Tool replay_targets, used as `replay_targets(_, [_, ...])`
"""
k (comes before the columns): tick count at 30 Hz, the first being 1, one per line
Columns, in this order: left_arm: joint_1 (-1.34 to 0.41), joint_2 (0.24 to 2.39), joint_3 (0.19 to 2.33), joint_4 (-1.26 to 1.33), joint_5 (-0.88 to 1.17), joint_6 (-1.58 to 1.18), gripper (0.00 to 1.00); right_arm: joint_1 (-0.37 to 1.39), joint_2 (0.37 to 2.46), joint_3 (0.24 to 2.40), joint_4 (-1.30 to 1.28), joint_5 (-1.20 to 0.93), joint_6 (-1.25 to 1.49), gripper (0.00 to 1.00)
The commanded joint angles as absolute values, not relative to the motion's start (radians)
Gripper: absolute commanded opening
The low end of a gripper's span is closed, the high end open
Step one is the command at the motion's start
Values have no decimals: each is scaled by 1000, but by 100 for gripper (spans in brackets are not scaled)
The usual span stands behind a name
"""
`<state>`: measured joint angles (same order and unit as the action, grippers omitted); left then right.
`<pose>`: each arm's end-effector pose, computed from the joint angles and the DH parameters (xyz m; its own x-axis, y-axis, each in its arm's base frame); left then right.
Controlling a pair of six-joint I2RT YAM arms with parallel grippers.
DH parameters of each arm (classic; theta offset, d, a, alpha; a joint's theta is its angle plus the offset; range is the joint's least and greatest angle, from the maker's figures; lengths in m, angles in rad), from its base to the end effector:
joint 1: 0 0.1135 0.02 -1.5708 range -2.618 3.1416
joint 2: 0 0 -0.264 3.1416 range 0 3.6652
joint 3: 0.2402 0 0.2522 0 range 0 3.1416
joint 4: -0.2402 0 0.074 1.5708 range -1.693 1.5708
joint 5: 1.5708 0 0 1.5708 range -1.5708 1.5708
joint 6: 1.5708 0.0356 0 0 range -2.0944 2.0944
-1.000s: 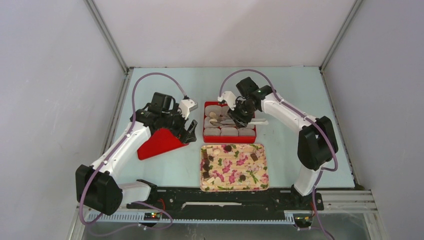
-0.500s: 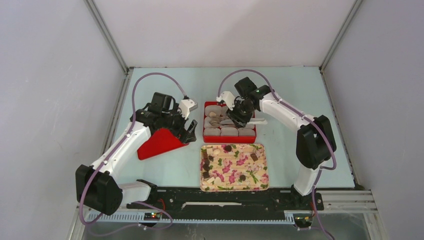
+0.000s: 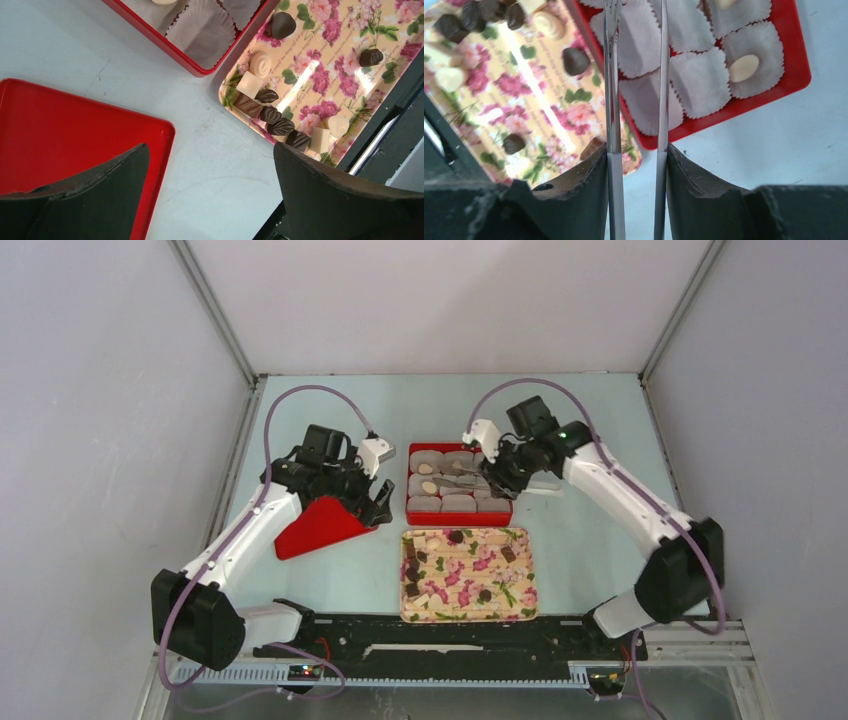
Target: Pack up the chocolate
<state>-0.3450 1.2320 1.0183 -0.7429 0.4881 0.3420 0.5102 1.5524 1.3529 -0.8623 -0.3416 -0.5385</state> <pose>0.2250 -0.0986 0.2830 -0.5391 0.5085 -0.6715 0.7789 0.6042 -0.1678 0.2730 0.1665 0.2938 -0.3452 -0.7469 -0.5684 -0.9081 0.4187 0.0012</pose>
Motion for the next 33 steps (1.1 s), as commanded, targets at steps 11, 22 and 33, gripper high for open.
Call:
replay_targets(11, [-351, 1244, 1057, -706, 474, 350, 100, 655, 1320, 1094, -951, -371, -655, 44])
replay_targets(22, [-350, 1216, 1048, -704, 467, 352, 100, 726, 1458, 1134, -883, -232, -683, 44])
replay_targets(33, [-350, 1219, 1040, -701, 472, 354, 100, 747, 1550, 1206, -873, -208, -690, 45])
